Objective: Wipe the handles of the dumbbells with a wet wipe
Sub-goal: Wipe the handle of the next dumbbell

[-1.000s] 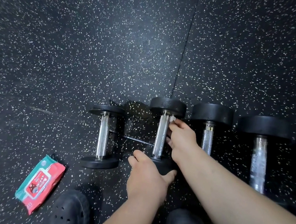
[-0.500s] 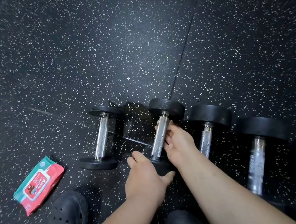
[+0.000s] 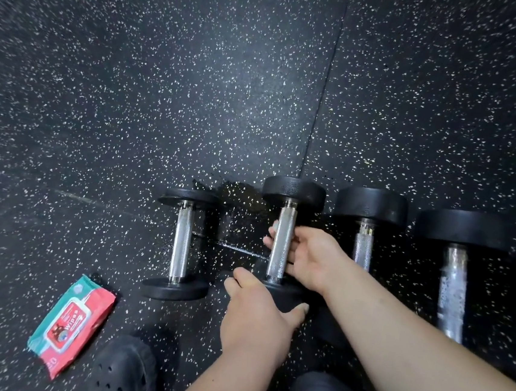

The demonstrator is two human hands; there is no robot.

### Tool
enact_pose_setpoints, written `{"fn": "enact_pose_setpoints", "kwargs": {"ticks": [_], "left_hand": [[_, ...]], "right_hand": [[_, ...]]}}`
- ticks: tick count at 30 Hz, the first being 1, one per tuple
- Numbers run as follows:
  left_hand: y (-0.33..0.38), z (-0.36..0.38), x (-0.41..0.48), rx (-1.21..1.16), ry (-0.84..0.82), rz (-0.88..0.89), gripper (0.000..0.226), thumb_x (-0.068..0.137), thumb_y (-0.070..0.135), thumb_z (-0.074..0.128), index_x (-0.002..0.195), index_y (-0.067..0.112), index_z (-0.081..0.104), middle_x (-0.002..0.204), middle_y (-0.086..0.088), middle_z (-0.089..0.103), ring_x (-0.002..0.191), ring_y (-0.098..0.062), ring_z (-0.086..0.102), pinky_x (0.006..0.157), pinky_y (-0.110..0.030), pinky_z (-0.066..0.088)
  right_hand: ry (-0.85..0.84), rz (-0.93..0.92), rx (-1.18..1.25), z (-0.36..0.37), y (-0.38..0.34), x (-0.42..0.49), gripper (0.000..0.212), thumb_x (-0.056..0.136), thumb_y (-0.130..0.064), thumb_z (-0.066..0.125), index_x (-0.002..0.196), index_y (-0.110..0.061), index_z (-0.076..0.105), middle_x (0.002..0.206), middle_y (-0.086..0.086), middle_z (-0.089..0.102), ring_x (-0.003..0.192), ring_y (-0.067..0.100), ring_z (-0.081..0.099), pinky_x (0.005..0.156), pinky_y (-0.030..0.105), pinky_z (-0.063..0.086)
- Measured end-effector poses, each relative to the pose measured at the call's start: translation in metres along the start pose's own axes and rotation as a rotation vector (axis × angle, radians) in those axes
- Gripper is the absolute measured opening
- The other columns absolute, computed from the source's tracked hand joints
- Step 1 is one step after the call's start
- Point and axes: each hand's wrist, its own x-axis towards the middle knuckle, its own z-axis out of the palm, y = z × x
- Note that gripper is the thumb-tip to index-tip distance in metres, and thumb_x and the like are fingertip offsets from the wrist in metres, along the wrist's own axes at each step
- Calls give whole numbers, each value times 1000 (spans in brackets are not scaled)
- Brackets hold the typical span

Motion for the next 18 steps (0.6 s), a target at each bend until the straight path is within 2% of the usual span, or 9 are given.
{"fn": "enact_pose_setpoints", "kwargs": {"ticks": [7,9,10,12,13,16,18], "left_hand": [[-1,0,0,-5,5,1,110,71,72,83,143,11,26,142,-6,38,116,-26,63,87,-39,53],[-1,-1,0,-8,0,3,108,71,71,84,141,12,26,142,-6,38,116,-26,63,85,-38,52],[-1,-1,0,-8,-4,6,108,72,71,84,141,11,26,142,-6,38,115,-26,64,84,-37,51],[-1,-1,0,-7,-6,5,109,72,71,84,142,11,26,144,-7,37,115,-26,64,83,-36,51],[-2,-1,0,-4,-5,2,111,71,72,84,143,11,26,145,-7,37,115,-26,64,83,-37,51],[-1,0,1,5,-3,0,111,71,73,83,143,11,26,144,-7,37,115,-27,64,86,-38,53],[-1,0,1,11,-2,0,109,71,72,83,141,11,27,143,-7,38,114,-27,64,84,-38,51]], "right_hand": [[20,-73,61,7,-12,-2,34,106,-12,42,116,-6,74,107,11,80,100,26,77,86,38,56],[16,-68,3,3,-3,-5,30,106,-12,43,106,-6,72,111,9,81,103,27,76,87,38,57],[12,-59,-40,1,0,-7,28,106,-13,43,95,-10,68,112,8,81,103,26,76,84,38,57],[19,-54,-115,-4,1,-8,31,105,-13,42,78,-17,55,106,6,82,97,25,74,77,36,56],[42,-67,-127,-5,-3,-7,30,105,-11,44,77,-17,53,101,6,81,94,25,74,75,36,56],[86,-191,-172,-7,-14,-4,29,98,4,45,88,-12,67,102,11,75,95,24,72,79,34,58],[90,-295,-248,-6,-15,-7,35,97,13,48,91,-10,72,98,5,75,95,20,70,82,29,59]]}}
